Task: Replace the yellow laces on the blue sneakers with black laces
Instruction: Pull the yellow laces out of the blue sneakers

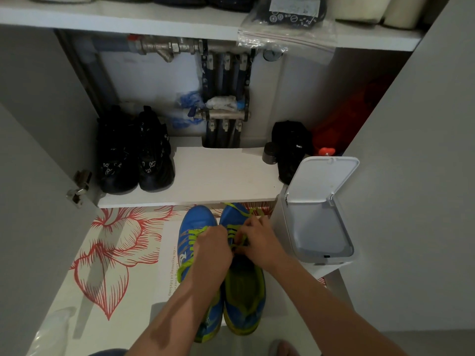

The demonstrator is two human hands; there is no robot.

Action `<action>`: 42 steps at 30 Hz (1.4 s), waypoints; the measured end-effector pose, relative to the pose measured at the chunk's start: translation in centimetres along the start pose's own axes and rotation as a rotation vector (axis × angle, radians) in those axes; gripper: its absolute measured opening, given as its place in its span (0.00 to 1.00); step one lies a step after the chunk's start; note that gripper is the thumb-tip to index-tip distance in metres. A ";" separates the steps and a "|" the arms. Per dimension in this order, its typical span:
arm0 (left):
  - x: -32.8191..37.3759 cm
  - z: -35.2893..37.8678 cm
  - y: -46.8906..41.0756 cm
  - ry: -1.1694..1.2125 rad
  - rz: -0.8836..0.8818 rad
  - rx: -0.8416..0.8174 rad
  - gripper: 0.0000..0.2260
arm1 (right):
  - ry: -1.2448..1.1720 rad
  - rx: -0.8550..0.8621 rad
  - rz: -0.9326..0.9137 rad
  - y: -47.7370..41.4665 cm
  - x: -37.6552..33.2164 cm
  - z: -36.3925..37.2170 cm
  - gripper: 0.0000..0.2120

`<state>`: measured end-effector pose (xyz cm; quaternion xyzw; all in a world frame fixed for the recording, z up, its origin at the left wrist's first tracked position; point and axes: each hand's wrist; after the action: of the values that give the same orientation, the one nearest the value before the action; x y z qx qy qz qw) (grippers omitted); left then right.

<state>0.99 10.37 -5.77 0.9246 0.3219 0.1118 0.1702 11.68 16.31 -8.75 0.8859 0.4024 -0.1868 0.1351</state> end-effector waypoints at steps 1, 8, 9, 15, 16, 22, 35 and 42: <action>-0.1 0.0 0.0 0.002 -0.010 -0.017 0.12 | 0.018 0.020 -0.003 0.0 -0.1 0.1 0.11; -0.6 -0.1 0.2 0.095 0.001 -0.055 0.12 | 0.070 0.041 -0.004 0.0 -0.2 0.6 0.08; -0.8 -0.1 0.3 0.134 0.002 -0.072 0.12 | 0.042 0.076 0.016 -0.1 0.1 0.6 0.07; -1.7 -0.1 0.4 0.318 0.034 -0.125 0.11 | -0.438 0.544 0.465 -0.7 2.8 -2.1 0.07; -1.8 -0.1 0.5 0.330 0.039 -0.119 0.11 | -0.405 0.502 0.436 -0.7 2.9 -2.2 0.07; -1.9 0.0 0.7 0.382 0.063 -0.082 0.10 | -0.014 0.150 -0.056 -0.2 0.6 -0.1 0.14; -2.6 0.3 1.3 0.555 0.082 -0.067 0.06 | 0.240 0.276 -0.147 -0.4 0.0 1.3 0.10; -2.7 0.5 1.3 0.494 0.095 -0.022 0.07 | 0.111 0.511 0.246 -0.9 1.5 -1.4 0.03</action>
<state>-0.20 7.58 -5.97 0.8814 0.3088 0.3456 0.0909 12.27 18.44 -8.23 0.9423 0.2384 -0.2157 -0.0929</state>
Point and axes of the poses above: each hand's wrist, its own y-axis away from the middle knuckle, its own z-axis out of the palm, x = y × z, and after that the axes turned 8 degrees about -z, right-handed
